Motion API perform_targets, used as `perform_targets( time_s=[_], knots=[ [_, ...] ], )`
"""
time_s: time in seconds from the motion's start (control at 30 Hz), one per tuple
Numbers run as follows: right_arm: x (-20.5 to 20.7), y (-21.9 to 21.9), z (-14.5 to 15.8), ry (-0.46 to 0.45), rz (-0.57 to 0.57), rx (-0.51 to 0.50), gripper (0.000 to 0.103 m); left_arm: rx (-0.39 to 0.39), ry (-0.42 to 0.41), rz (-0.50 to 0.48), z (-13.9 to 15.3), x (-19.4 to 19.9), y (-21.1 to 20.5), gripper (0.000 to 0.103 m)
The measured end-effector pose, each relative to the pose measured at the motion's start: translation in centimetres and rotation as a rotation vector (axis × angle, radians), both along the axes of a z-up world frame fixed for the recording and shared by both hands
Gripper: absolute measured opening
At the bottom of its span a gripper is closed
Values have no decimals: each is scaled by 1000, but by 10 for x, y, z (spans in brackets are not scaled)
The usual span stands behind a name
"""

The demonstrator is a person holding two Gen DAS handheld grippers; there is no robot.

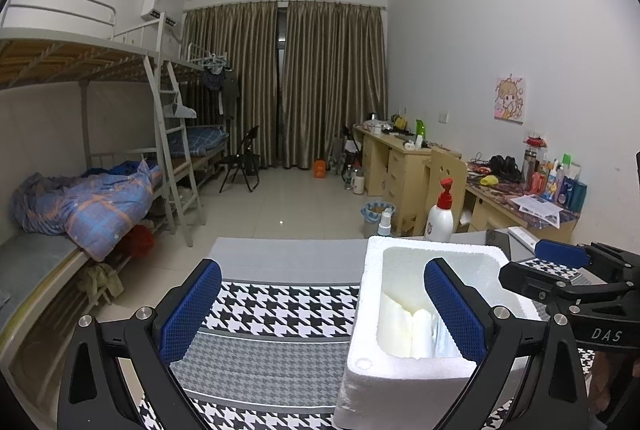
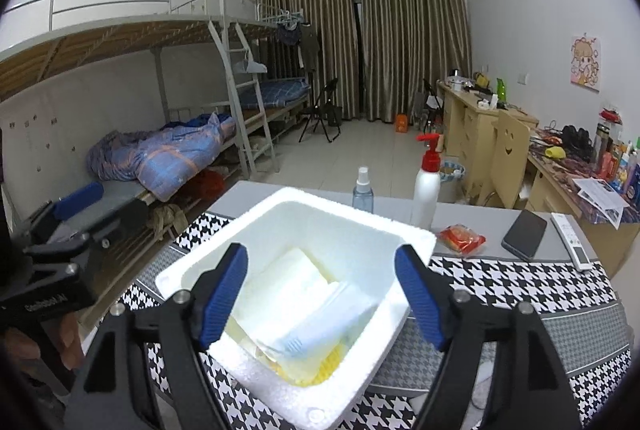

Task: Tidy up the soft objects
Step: 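Open the right tool to drop the blue mask into the foam box, then withdraw both tools from the foam box toward the sock and tube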

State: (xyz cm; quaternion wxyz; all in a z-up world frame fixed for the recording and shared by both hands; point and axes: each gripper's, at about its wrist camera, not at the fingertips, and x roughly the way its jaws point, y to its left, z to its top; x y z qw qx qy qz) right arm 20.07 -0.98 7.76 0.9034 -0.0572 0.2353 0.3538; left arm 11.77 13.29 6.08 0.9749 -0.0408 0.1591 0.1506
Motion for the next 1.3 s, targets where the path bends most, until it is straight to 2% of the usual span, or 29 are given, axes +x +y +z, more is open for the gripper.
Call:
perform_targets(
  time_s=[1.3],
  knots=[
    [-19,-33,7,-75,-84,34,87,22,-47,-106,15,-18,-31,102]
  ],
)
